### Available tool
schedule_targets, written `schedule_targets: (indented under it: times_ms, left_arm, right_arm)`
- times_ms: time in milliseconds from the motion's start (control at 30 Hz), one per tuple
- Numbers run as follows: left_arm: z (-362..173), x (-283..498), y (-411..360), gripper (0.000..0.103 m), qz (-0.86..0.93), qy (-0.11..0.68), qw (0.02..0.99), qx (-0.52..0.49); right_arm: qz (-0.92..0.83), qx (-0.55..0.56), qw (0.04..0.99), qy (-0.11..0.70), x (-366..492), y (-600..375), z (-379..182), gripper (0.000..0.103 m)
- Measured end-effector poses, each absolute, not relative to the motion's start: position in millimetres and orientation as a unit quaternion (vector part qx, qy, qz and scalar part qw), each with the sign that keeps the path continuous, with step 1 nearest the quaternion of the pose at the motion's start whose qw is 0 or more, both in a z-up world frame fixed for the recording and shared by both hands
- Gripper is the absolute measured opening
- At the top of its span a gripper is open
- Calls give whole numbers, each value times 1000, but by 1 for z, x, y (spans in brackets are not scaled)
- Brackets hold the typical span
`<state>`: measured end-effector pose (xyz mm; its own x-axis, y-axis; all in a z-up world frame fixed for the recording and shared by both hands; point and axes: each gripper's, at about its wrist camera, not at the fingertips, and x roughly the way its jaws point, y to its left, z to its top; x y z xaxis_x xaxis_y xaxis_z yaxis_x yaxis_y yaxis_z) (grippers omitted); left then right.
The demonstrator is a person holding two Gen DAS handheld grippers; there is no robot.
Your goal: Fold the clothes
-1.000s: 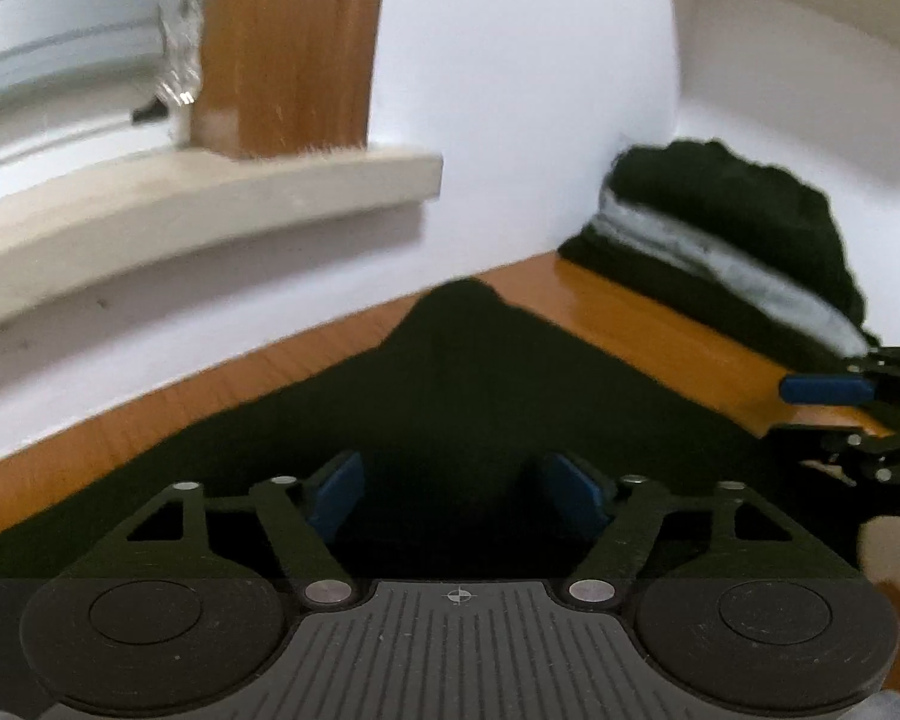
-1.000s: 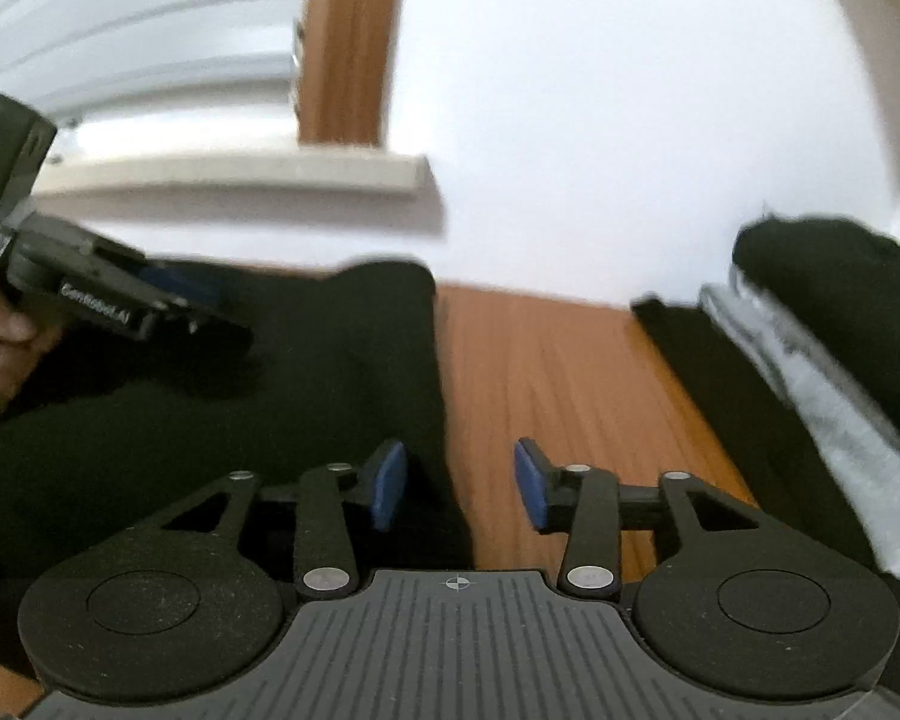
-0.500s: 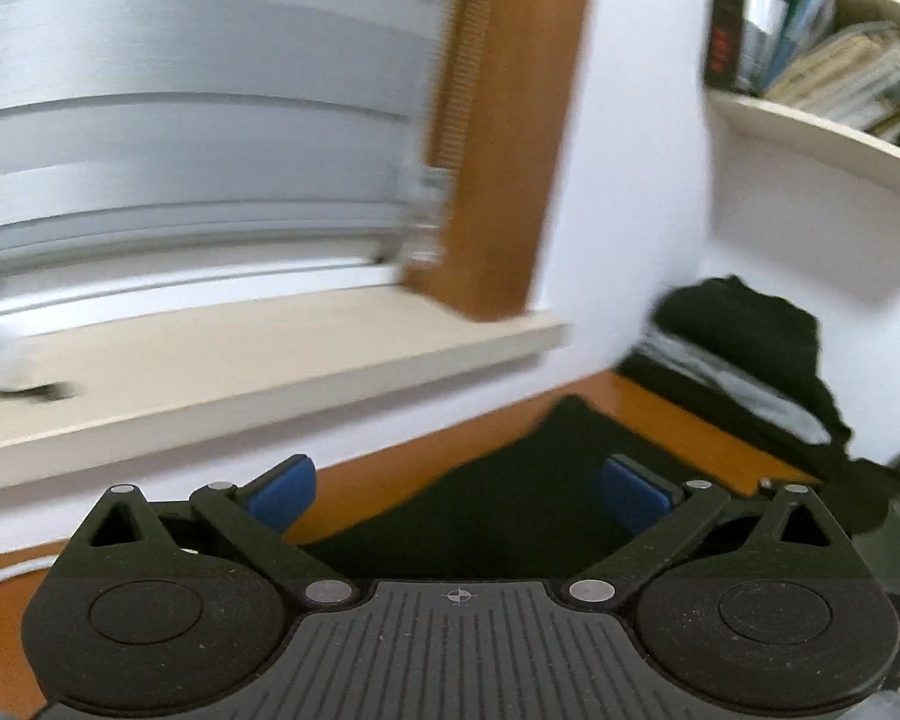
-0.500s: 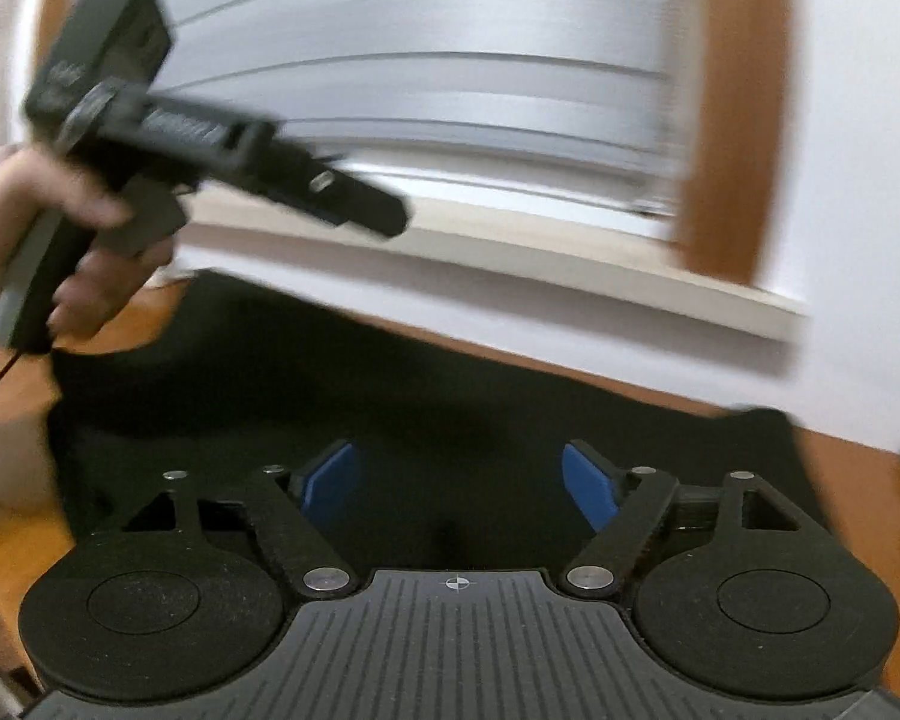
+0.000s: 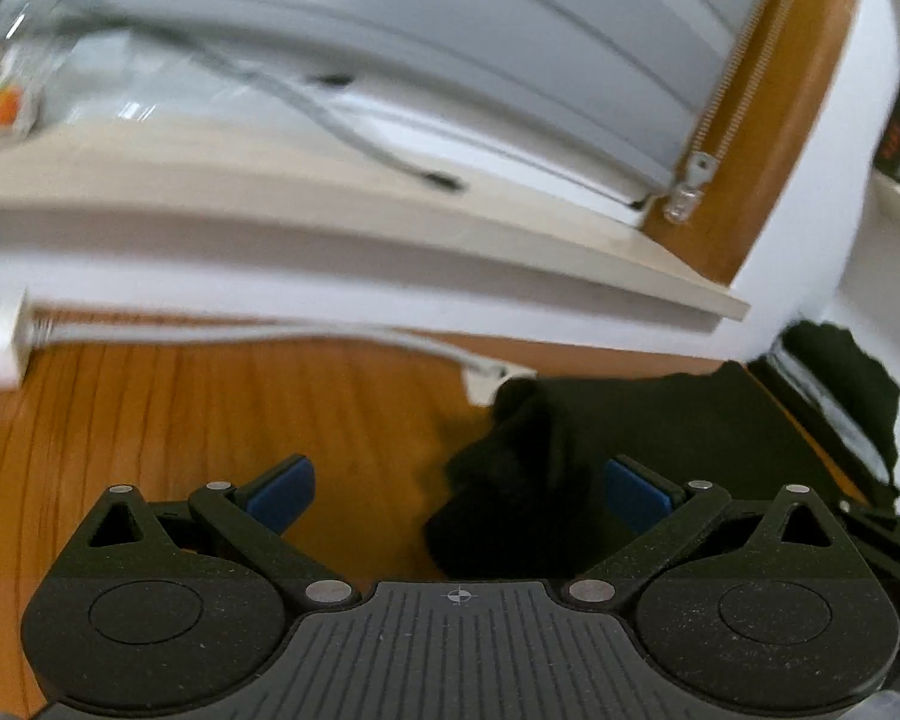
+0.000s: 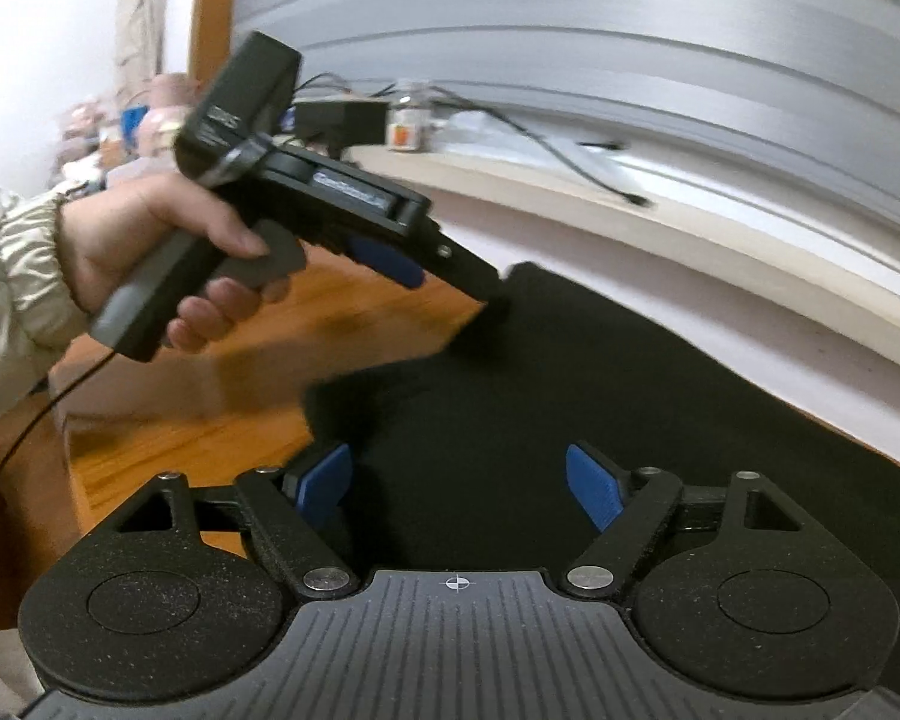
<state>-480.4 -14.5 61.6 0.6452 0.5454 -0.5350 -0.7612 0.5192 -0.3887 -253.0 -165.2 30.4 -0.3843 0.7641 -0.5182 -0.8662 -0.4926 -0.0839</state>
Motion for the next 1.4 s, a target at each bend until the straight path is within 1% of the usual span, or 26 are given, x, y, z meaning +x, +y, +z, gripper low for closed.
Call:
schedule_targets:
  times_ms: [167, 233, 400, 500, 567, 633, 667, 733, 900, 1033, 1267, 1300, 1367, 1400]
  left_arm:
    - [44, -495, -10, 102, 375, 158, 845, -346]
    - [40, -500, -8, 102, 370, 152, 843, -360]
    - [32, -498, -7, 103, 354, 134, 836, -397]
    - [28, -498, -9, 103, 344, 122, 831, -419]
    - [26, -497, -10, 103, 338, 114, 827, -436]
    - [25, -495, -11, 103, 331, 108, 823, -449]
    - [25, -493, -12, 103, 328, 107, 822, -453]
    - [24, -489, -13, 103, 322, 103, 820, -462]
    - [20, -487, -18, 102, 291, 63, 802, -518]
    - [17, -477, -23, 103, 272, 48, 787, -552]
    - [14, -469, -25, 102, 292, 19, 759, -582]
    - [13, -468, -24, 101, 291, 17, 759, -583]
    - [13, -465, -22, 95, 293, 14, 759, -581]
    - [14, -462, -22, 91, 299, 16, 762, -574]
  right_arm:
    - [831, -273, 478, 82, -280, -172, 29, 81]
    - [827, -287, 478, 65, -286, -174, 26, 81]
    - [814, -316, 483, 60, -294, -173, 9, 81]
    - [812, -327, 481, 44, -297, -175, 2, 78]
    - [812, -331, 480, 35, -297, -177, -2, 68]
    - [810, -325, 486, 31, -296, -178, 0, 43]
    - [810, -316, 493, 27, -294, -179, 2, 35]
    - [810, -293, 507, 28, -288, -181, 9, 30]
    - [813, -244, 529, 23, -272, -192, 26, 28]
    - [811, -233, 536, 12, -269, -197, 31, 28]
    - [812, -229, 536, -6, -271, -201, 30, 28]
    - [813, -228, 536, -8, -271, -202, 30, 28]
    - [815, -226, 533, -15, -272, -203, 31, 27]
    - [816, -224, 532, -17, -273, -204, 32, 27]
